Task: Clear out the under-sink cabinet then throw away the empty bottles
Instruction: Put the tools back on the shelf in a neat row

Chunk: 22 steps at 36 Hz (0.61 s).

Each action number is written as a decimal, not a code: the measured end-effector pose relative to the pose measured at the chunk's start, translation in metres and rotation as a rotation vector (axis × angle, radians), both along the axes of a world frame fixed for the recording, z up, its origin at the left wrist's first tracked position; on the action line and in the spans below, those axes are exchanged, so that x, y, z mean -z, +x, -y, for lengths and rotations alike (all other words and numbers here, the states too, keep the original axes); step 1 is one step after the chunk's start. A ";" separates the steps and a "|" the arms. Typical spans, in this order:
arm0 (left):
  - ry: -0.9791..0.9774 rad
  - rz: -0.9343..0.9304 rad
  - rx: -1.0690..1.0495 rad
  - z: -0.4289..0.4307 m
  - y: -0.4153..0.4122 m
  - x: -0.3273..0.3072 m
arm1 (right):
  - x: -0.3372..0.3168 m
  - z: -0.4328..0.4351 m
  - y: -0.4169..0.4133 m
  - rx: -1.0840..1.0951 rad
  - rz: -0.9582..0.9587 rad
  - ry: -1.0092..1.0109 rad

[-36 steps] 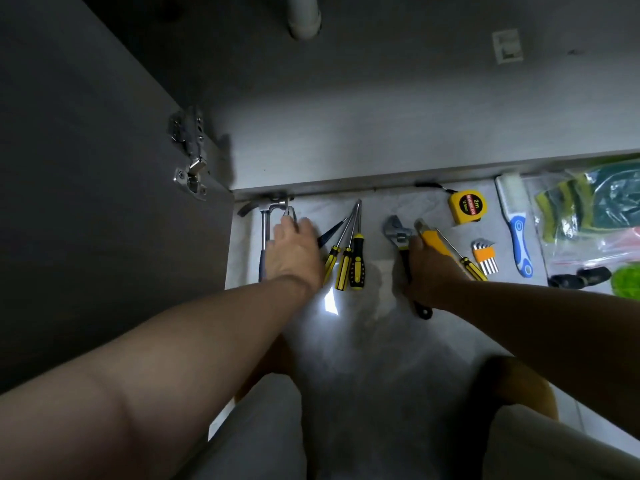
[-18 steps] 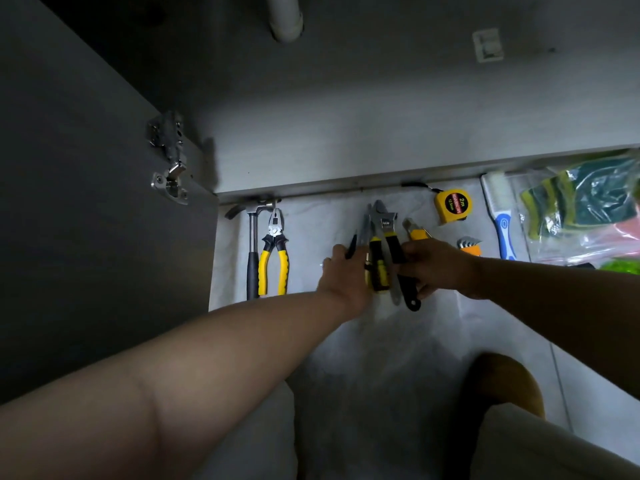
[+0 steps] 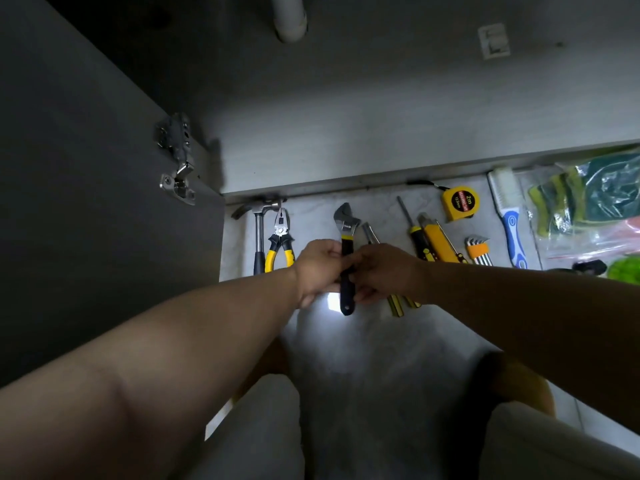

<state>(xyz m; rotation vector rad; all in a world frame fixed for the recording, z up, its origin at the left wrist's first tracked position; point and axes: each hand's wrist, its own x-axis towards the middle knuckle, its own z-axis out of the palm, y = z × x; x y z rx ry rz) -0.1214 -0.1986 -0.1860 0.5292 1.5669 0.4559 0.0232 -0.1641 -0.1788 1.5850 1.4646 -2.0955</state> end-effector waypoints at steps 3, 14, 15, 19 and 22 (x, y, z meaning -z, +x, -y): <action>-0.031 -0.009 -0.073 0.004 -0.011 0.002 | 0.007 0.002 0.000 -0.196 0.133 0.167; 0.009 -0.503 0.174 0.002 -0.036 0.021 | 0.013 -0.007 0.049 -0.650 0.399 0.815; 0.021 -0.536 0.235 0.003 -0.038 0.020 | 0.014 -0.008 0.053 -0.646 0.437 0.857; 0.141 -0.663 0.433 0.008 -0.039 0.016 | 0.011 -0.013 0.066 -0.542 0.608 0.840; 0.174 -0.711 0.580 0.011 -0.037 0.014 | 0.013 -0.016 0.072 -0.525 0.667 0.794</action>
